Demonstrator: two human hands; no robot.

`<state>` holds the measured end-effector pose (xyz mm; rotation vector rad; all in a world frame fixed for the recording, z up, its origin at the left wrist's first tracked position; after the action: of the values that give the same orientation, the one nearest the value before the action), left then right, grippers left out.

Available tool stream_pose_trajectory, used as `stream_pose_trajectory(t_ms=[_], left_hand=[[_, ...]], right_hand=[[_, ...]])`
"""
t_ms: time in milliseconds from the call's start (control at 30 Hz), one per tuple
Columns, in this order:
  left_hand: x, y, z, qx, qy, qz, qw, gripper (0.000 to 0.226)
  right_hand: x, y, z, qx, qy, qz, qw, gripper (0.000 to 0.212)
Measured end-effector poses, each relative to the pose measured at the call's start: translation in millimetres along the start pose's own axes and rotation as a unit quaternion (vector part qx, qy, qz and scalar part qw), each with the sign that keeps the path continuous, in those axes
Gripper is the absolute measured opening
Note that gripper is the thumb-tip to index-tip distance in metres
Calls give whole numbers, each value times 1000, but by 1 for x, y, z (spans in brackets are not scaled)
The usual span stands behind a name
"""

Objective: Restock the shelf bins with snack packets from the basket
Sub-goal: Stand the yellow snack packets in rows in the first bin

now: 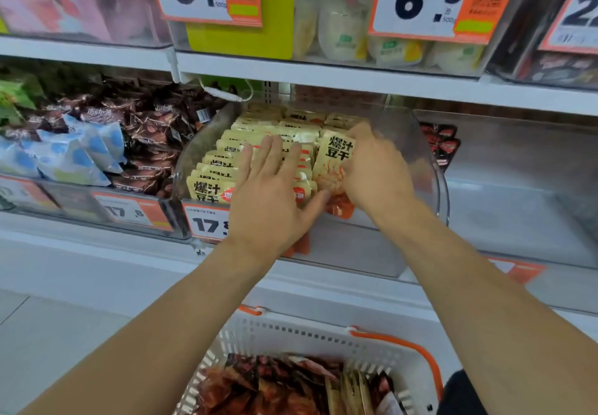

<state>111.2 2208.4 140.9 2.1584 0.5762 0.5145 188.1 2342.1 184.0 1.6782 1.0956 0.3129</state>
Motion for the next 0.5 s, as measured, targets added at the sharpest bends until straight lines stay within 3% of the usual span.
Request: stream_pose_trajectory(t_ms=[233, 500], left_hand=[[0, -4, -10, -45, 20, 12, 999, 64], [4, -4, -20, -64, 41, -11, 997, 64]], right_hand=[[13, -19, -20, -73, -28, 4, 997, 51], [9, -40, -30, 11, -45, -29, 998, 43]])
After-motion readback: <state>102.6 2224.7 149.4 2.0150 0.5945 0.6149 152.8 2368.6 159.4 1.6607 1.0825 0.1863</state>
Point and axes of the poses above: each hand's wrist, its own z-axis away from the middle knuckle, its own y-axis out of the back of the hand, x = y × z, the point moved 1 cm from there along -z, towards the middle knuckle, and after that the axes turned 1 degree about x, right-handed, at the moved point
